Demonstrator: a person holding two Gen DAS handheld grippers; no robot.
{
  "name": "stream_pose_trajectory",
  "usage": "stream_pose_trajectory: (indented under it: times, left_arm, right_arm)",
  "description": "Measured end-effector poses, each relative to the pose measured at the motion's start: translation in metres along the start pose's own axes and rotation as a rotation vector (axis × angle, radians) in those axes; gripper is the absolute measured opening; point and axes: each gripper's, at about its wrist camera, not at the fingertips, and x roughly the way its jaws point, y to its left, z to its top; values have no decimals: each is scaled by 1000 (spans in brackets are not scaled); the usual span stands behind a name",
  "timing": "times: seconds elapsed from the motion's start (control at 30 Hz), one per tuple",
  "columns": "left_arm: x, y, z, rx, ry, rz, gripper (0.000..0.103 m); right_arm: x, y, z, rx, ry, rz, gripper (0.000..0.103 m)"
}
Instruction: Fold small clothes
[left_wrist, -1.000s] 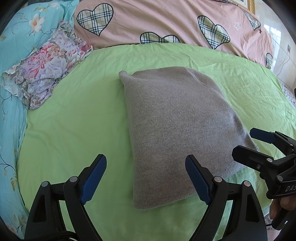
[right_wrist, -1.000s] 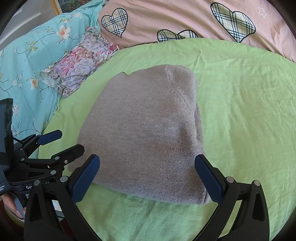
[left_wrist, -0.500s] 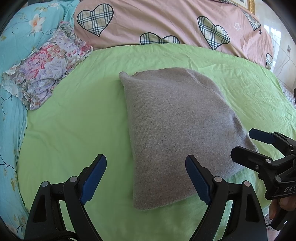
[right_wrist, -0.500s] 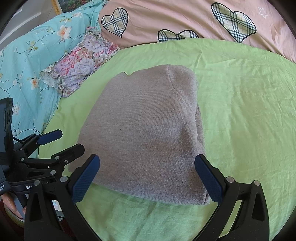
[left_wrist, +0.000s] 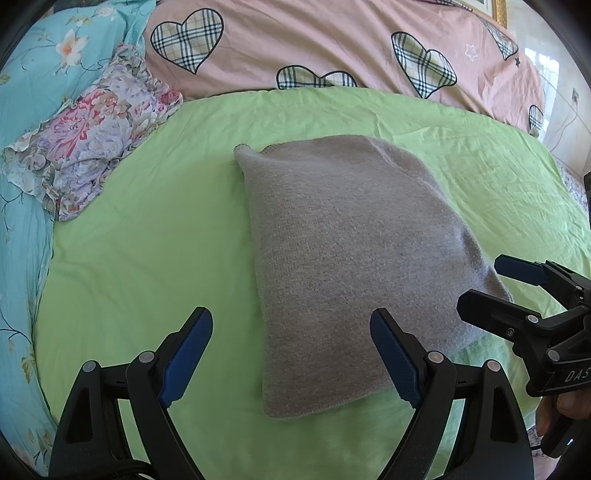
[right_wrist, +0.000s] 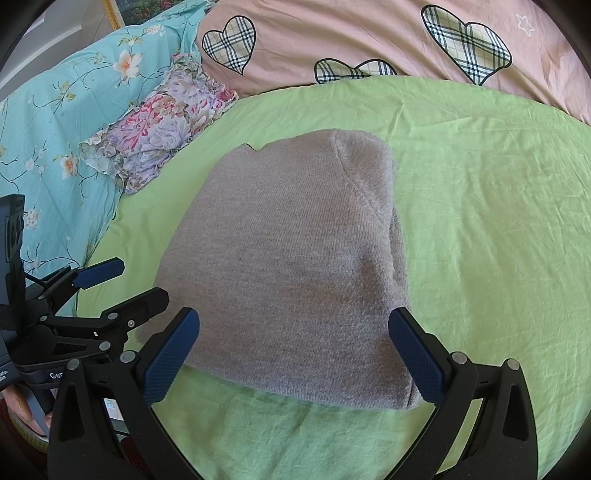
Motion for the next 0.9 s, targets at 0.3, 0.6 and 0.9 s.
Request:
stream_pose_trajectory:
  times: [0.3, 0.6, 0.9]
  left_arm:
    - [-1, -6, 1, 1, -2, 0, 88]
    - [-1, -6, 1, 0, -4, 2, 88]
    - [1, -5, 2, 1, -7, 0, 88]
  right_arm:
    - [0, -1, 1, -2, 2, 1, 102]
    - [0, -2, 1, -1, 1, 3, 102]
    - [-1, -2, 6, 0, -5, 2, 102]
